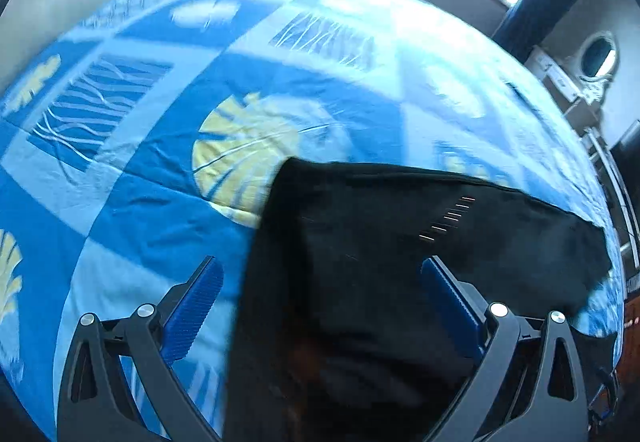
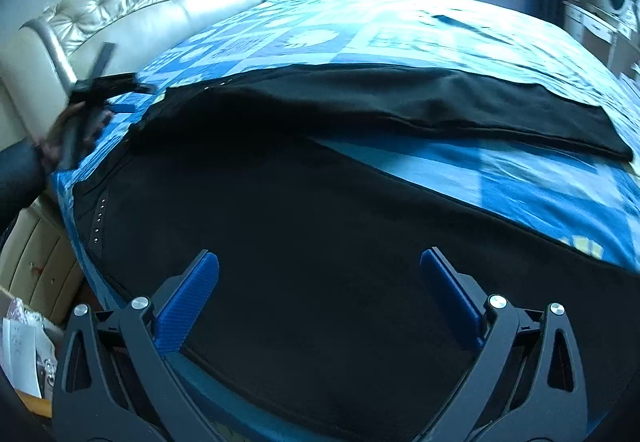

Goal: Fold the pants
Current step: 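Grasp the studded waistband with the left tool while the right tool grasps the trouser edge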

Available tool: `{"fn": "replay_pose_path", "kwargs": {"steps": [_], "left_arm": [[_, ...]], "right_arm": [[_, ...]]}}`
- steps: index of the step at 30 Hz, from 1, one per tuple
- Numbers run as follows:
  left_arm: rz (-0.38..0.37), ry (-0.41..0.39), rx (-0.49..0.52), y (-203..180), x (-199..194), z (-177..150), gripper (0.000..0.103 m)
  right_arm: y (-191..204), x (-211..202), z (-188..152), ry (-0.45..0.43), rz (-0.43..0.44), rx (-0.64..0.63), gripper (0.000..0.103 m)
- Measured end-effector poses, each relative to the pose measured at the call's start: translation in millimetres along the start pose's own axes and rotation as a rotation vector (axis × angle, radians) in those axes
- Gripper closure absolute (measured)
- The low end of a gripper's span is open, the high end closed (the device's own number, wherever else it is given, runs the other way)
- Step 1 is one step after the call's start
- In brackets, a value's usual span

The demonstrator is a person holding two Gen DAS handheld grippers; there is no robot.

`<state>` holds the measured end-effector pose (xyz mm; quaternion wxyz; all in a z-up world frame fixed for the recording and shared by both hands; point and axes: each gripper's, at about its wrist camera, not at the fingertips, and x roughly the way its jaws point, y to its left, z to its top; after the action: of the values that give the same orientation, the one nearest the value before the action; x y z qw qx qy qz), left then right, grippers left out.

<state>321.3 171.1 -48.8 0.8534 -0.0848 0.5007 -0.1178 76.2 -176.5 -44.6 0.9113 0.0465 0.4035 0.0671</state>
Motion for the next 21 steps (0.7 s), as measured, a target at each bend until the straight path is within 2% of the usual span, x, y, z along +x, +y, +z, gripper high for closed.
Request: {"fn": "replay_pose_path", "kwargs": {"steps": [3, 5, 8, 11, 14, 15, 16, 17, 21], "left_arm": [[-0.05, 0.021, -0.021, 17.5, 18.9, 8.7, 0.004], [-0.086, 0.003, -0.012, 19.5, 23.1, 10.7, 0.004], [-0.072, -0.016, 0.033, 14.3, 29.3, 14.3, 0.005], [-0.068, -0.015, 0.005, 16.2, 36.8, 19.5, 0.005], [-0.107, -0.022, -0.015, 13.7, 38.9, 22.6, 0.006], [-0.122, -0.02, 0.001, 10.5, 39.2, 21.9, 0.012], [-0.121, -0.021, 0.024, 7.6, 39.0, 21.0, 0.039], [-0.076, -0.015, 0.052, 5.1, 39.9, 20.2, 0.048], [-0.103, -0.005, -0.005, 17.4, 40.4, 22.6, 0.063]], "right_arm": [[1.4, 10.3, 4.3, 0.012, 0.016, -0.006, 0.002], [2.6, 17.4, 5.5, 0.023, 0.021, -0.007, 0.002], [6.7, 26.2, 6.0, 0.04, 0.034, -0.013, 0.002], [10.8, 30.8, 6.4, 0.049, 0.042, -0.023, 0.002], [11.4, 33.3, 8.9, 0.052, 0.06, -0.031, 0.002], [10.1, 35.1, 10.5, 0.054, 0.068, -0.031, 0.002], [8.7, 36.4, 12.9, 0.055, 0.075, -0.03, 0.002], [7.7, 36.6, 14.8, 0.054, 0.081, -0.03, 0.002], [-1.6, 39.6, 36.5, 0.043, 0.144, -0.046, 0.002]]}}
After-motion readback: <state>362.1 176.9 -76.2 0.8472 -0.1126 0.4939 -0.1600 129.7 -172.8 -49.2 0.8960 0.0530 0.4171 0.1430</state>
